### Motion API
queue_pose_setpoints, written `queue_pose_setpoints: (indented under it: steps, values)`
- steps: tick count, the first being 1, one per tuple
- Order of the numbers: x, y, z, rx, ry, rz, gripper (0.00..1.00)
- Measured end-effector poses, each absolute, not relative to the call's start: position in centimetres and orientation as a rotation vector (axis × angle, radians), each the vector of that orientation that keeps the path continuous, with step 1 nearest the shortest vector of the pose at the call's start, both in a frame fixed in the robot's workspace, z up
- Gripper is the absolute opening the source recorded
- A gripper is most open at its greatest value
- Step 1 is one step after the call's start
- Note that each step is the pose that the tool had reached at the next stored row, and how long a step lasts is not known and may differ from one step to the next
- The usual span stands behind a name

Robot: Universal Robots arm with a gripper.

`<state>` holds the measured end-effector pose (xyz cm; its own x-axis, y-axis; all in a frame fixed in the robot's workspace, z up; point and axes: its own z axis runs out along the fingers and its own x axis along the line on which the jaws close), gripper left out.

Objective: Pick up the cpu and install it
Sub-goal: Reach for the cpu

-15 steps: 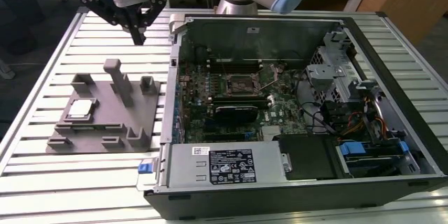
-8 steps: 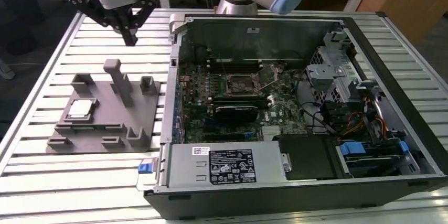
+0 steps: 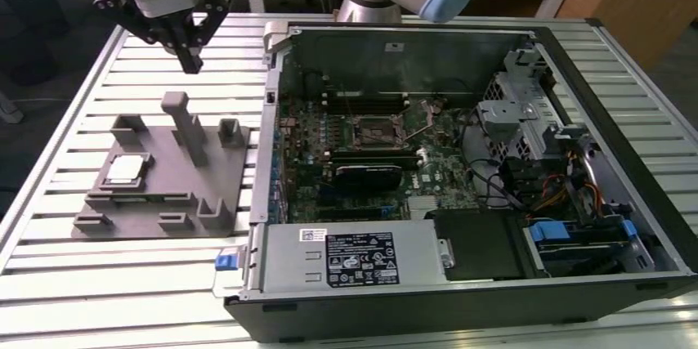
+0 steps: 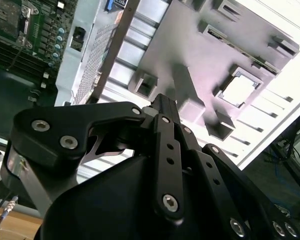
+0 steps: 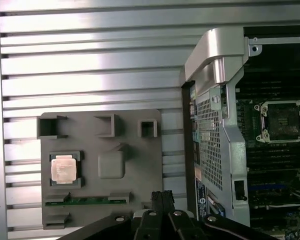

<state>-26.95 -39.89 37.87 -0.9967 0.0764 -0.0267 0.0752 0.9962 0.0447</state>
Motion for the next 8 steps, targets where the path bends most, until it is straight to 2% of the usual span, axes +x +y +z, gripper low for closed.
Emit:
queue_pose_setpoints:
  steps: [8]
  values:
    - [-28.5,-39.9,37.5,0.118,3.110,0.068,0.11]
